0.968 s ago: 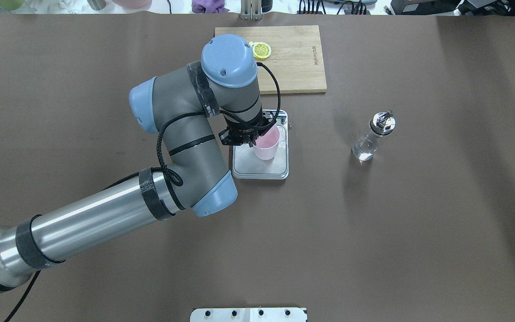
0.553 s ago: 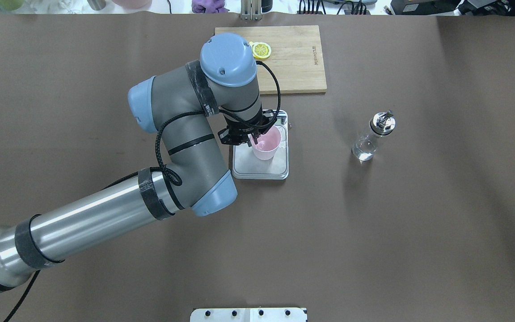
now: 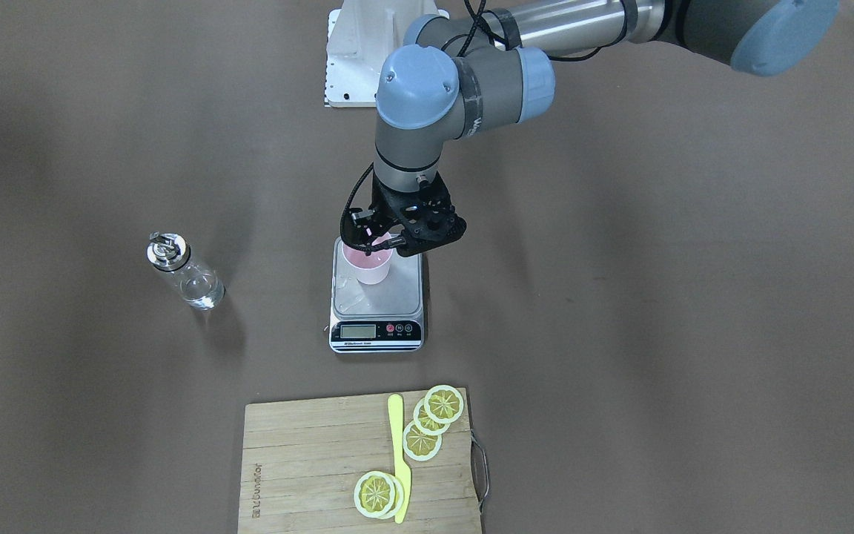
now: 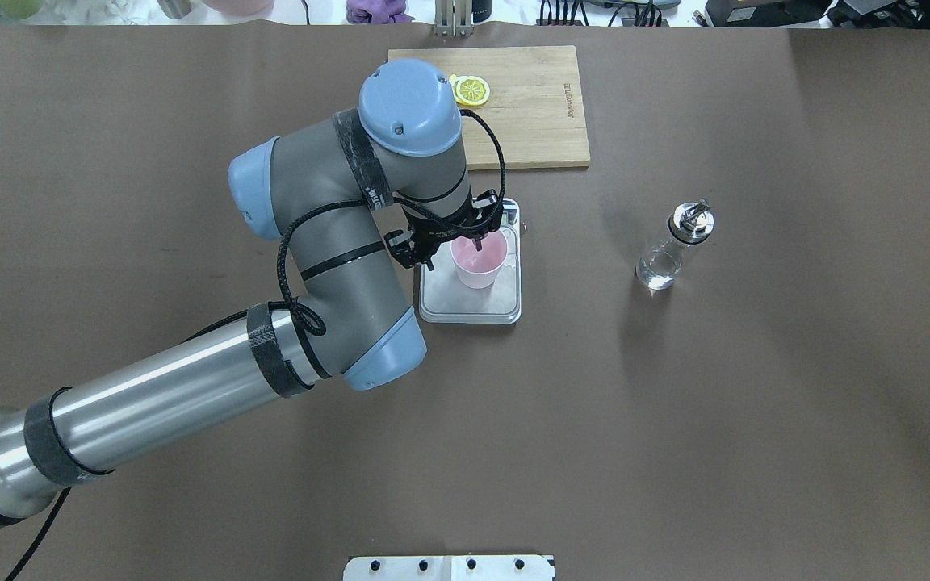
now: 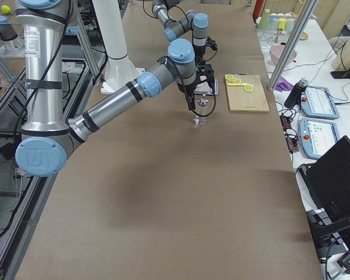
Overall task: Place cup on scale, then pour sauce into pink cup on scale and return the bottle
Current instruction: 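Release the cup and withdraw the left arm while the right arm reaches for the bottle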
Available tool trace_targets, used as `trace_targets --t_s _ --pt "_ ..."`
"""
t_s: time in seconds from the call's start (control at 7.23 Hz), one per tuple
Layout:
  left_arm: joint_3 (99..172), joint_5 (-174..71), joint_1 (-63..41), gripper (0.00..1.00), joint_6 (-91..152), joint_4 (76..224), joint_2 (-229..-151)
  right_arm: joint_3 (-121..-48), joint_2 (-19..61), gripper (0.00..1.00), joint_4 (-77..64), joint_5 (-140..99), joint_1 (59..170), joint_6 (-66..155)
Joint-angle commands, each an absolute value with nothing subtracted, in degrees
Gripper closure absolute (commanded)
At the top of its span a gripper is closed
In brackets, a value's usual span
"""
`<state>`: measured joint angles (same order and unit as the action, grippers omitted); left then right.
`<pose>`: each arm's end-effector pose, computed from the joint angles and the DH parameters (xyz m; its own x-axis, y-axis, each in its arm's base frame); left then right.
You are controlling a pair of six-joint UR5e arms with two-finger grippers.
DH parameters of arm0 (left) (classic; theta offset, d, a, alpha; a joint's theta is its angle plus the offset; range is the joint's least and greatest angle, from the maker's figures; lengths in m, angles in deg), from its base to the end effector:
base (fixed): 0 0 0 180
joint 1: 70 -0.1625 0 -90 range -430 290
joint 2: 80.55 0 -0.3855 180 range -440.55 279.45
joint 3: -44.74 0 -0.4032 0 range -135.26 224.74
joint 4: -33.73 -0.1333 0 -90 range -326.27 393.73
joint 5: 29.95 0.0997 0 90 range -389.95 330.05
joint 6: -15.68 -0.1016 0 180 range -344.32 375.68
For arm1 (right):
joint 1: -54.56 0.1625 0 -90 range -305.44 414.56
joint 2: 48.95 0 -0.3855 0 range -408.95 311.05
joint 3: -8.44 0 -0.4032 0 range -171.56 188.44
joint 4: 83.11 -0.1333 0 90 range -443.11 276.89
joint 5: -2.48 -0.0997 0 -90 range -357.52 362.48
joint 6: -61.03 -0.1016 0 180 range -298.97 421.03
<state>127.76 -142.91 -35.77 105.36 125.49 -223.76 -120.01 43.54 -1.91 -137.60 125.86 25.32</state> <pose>0.5458 -0.4846 0.0907 0.5549 -0.3713 -0.7445 0.2752 0.9264 -0.2569 -0.0842 -0.4216 0.2870 0.4858 -0.1898 0.8532 -0.0689 0.9648 0.2539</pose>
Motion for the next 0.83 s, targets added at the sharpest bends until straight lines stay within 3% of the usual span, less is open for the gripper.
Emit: trace_targets --t_s 0.0,0.14,0.69 --pt "133.1 -142.7 -34.9 0.02 102.1 125.5 -219.6 -122.6 46.2 0.00 -16.1 -125.2 114.9 9.2" --pt "137.3 -142.7 -34.3 0.02 99.0 125.3 -215.4 -122.8 46.0 0.00 -18.1 -114.9 105.1 8.5" --pt "140.5 -142.8 -28.1 0.02 93.3 124.9 -210.1 -123.0 48.3 0.00 -22.4 -94.9 94.6 5.1"
